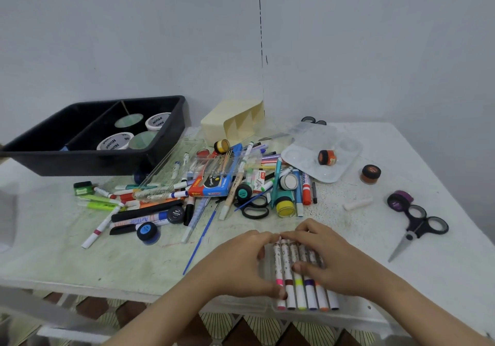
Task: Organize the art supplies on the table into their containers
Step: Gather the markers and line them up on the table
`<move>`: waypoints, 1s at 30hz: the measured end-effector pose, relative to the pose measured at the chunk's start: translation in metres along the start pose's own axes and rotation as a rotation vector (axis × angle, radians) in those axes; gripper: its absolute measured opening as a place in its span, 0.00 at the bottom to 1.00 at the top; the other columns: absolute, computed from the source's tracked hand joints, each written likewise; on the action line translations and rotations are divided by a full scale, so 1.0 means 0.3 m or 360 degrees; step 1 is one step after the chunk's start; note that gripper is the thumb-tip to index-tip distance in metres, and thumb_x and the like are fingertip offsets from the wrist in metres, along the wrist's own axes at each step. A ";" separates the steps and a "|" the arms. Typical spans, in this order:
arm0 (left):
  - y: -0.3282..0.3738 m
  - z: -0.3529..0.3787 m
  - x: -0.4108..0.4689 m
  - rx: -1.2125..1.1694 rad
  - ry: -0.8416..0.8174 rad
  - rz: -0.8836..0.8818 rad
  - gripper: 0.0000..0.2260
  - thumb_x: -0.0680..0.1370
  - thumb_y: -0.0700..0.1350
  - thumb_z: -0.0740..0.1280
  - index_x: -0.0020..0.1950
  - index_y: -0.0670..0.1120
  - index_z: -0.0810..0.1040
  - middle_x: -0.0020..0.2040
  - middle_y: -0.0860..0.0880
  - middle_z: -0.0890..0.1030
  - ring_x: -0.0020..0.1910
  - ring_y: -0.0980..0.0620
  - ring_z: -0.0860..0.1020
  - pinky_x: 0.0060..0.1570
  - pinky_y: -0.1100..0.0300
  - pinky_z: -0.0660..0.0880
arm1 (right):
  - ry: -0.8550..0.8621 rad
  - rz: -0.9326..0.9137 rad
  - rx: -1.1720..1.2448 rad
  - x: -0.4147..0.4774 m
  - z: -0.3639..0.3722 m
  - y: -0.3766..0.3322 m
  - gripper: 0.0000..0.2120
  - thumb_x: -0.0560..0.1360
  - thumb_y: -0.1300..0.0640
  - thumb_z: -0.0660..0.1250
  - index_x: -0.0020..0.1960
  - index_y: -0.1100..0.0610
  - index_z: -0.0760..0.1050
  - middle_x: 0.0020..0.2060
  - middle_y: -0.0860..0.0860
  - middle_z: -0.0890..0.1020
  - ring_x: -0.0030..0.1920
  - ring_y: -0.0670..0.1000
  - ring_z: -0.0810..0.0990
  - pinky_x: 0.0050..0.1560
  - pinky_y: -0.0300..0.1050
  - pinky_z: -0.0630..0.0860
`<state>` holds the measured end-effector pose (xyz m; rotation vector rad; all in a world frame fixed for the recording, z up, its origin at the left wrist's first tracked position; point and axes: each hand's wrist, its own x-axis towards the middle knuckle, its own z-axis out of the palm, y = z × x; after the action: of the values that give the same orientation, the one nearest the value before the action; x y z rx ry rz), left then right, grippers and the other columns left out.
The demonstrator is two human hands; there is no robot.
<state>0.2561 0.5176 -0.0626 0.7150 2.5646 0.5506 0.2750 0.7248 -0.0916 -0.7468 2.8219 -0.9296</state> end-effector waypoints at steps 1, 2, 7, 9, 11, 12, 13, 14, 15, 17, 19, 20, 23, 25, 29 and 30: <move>-0.005 0.001 -0.003 0.0010 -0.0015 0.0008 0.40 0.64 0.63 0.73 0.72 0.59 0.61 0.55 0.58 0.70 0.52 0.59 0.71 0.54 0.58 0.72 | 0.0000 -0.0001 0.0001 0.000 0.000 0.000 0.25 0.75 0.47 0.65 0.70 0.44 0.65 0.52 0.35 0.66 0.56 0.34 0.64 0.55 0.26 0.61; -0.008 0.002 -0.004 0.0023 -0.0019 0.0010 0.41 0.64 0.63 0.74 0.73 0.60 0.59 0.54 0.59 0.70 0.51 0.60 0.70 0.53 0.59 0.72 | 0.0000 -0.0001 0.0004 0.001 0.001 0.000 0.25 0.75 0.47 0.65 0.70 0.44 0.65 0.52 0.34 0.65 0.57 0.34 0.64 0.55 0.26 0.61; -0.009 -0.005 0.008 0.0012 -0.0028 -0.0030 0.43 0.65 0.62 0.74 0.75 0.61 0.57 0.51 0.57 0.69 0.47 0.59 0.69 0.46 0.61 0.69 | 0.0023 0.0012 -0.0003 0.012 0.003 0.006 0.24 0.75 0.46 0.65 0.70 0.44 0.66 0.52 0.32 0.64 0.57 0.34 0.64 0.55 0.26 0.60; -0.009 -0.016 0.018 0.0011 -0.0051 -0.0054 0.43 0.65 0.62 0.74 0.75 0.61 0.55 0.51 0.56 0.68 0.44 0.59 0.68 0.42 0.62 0.67 | 0.0036 0.0005 -0.0012 0.025 0.002 0.009 0.25 0.74 0.45 0.64 0.70 0.45 0.66 0.51 0.32 0.64 0.57 0.34 0.64 0.55 0.28 0.61; -0.010 -0.025 0.026 0.0008 -0.0070 -0.0077 0.44 0.66 0.62 0.74 0.76 0.60 0.54 0.51 0.56 0.68 0.44 0.59 0.68 0.40 0.63 0.66 | 0.0034 0.0008 -0.0005 0.038 -0.001 0.013 0.27 0.72 0.43 0.62 0.70 0.45 0.66 0.51 0.32 0.64 0.56 0.34 0.64 0.55 0.29 0.62; -0.009 -0.027 0.028 0.0018 -0.0082 -0.0085 0.44 0.66 0.62 0.73 0.76 0.60 0.54 0.51 0.55 0.68 0.44 0.59 0.68 0.41 0.63 0.66 | 0.0026 0.0007 -0.0006 0.043 -0.004 0.014 0.27 0.72 0.42 0.61 0.70 0.45 0.66 0.51 0.32 0.64 0.56 0.34 0.65 0.54 0.28 0.62; -0.009 -0.027 0.029 0.0038 -0.0095 -0.0091 0.44 0.66 0.62 0.73 0.76 0.60 0.53 0.52 0.55 0.68 0.45 0.58 0.68 0.41 0.63 0.66 | 0.0019 -0.0001 -0.0011 0.044 -0.006 0.016 0.28 0.71 0.40 0.61 0.70 0.45 0.66 0.51 0.33 0.64 0.55 0.34 0.65 0.54 0.27 0.61; -0.008 -0.025 0.027 0.0072 -0.0107 -0.0091 0.44 0.67 0.63 0.72 0.76 0.59 0.52 0.52 0.55 0.67 0.46 0.58 0.68 0.42 0.62 0.66 | 0.0009 -0.0013 -0.0012 0.044 -0.009 0.018 0.29 0.71 0.38 0.60 0.71 0.45 0.66 0.51 0.33 0.64 0.55 0.34 0.65 0.54 0.27 0.61; -0.005 -0.023 0.023 0.0124 -0.0118 -0.0082 0.44 0.67 0.63 0.71 0.77 0.58 0.50 0.52 0.55 0.66 0.48 0.57 0.67 0.43 0.62 0.66 | -0.0006 -0.0026 -0.0004 0.044 -0.013 0.019 0.31 0.70 0.36 0.59 0.71 0.45 0.66 0.51 0.33 0.64 0.55 0.35 0.65 0.53 0.27 0.61; 0.002 -0.018 0.015 0.0259 -0.0146 -0.0048 0.45 0.69 0.64 0.69 0.77 0.56 0.46 0.51 0.55 0.63 0.50 0.57 0.64 0.45 0.61 0.64 | -0.0061 -0.0056 0.0011 0.044 -0.022 0.022 0.35 0.68 0.33 0.60 0.72 0.45 0.65 0.51 0.34 0.63 0.55 0.35 0.65 0.53 0.27 0.61; 0.009 -0.018 0.011 0.0347 -0.0169 -0.0034 0.44 0.71 0.63 0.67 0.77 0.54 0.43 0.50 0.55 0.60 0.49 0.57 0.62 0.45 0.61 0.63 | -0.0123 -0.0069 0.0011 0.044 -0.033 0.020 0.36 0.67 0.34 0.64 0.72 0.43 0.63 0.52 0.34 0.63 0.55 0.35 0.64 0.54 0.28 0.61; 0.012 -0.020 0.010 0.0358 -0.0170 -0.0036 0.44 0.71 0.63 0.67 0.77 0.54 0.43 0.50 0.55 0.60 0.49 0.57 0.61 0.45 0.61 0.62 | -0.0149 -0.0064 0.0015 0.045 -0.040 0.017 0.36 0.66 0.35 0.67 0.71 0.42 0.63 0.52 0.35 0.63 0.55 0.35 0.64 0.54 0.29 0.62; 0.008 -0.022 0.009 0.0347 -0.0148 -0.0050 0.44 0.71 0.64 0.67 0.77 0.55 0.43 0.50 0.55 0.60 0.49 0.57 0.62 0.43 0.61 0.63 | -0.0207 -0.0038 0.0006 0.048 -0.057 0.006 0.38 0.65 0.38 0.73 0.71 0.40 0.61 0.53 0.37 0.63 0.55 0.36 0.64 0.56 0.31 0.64; 0.006 -0.021 0.007 0.0350 -0.0134 -0.0053 0.45 0.70 0.64 0.67 0.77 0.56 0.44 0.49 0.56 0.61 0.48 0.57 0.63 0.42 0.61 0.62 | -0.0234 -0.0008 -0.0032 0.052 -0.063 -0.003 0.38 0.66 0.38 0.73 0.72 0.41 0.61 0.53 0.40 0.64 0.54 0.37 0.64 0.56 0.33 0.64; 0.009 -0.024 0.012 0.0365 -0.0126 -0.0055 0.45 0.69 0.65 0.68 0.77 0.56 0.44 0.49 0.55 0.61 0.47 0.56 0.64 0.42 0.61 0.62 | -0.0302 0.0039 -0.0229 0.050 -0.063 -0.020 0.40 0.68 0.36 0.69 0.74 0.42 0.57 0.54 0.41 0.62 0.54 0.41 0.62 0.57 0.37 0.65; 0.010 -0.024 0.011 0.0369 -0.0125 -0.0052 0.45 0.70 0.65 0.68 0.77 0.56 0.44 0.49 0.55 0.61 0.47 0.56 0.63 0.41 0.61 0.61 | -0.0307 0.0045 -0.0275 0.048 -0.063 -0.025 0.40 0.68 0.36 0.68 0.74 0.42 0.55 0.55 0.41 0.62 0.55 0.42 0.62 0.58 0.38 0.65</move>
<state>0.2512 0.5199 -0.0561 0.7539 2.5865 0.2114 0.2613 0.7228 -0.0709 -0.7669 2.7573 -0.5795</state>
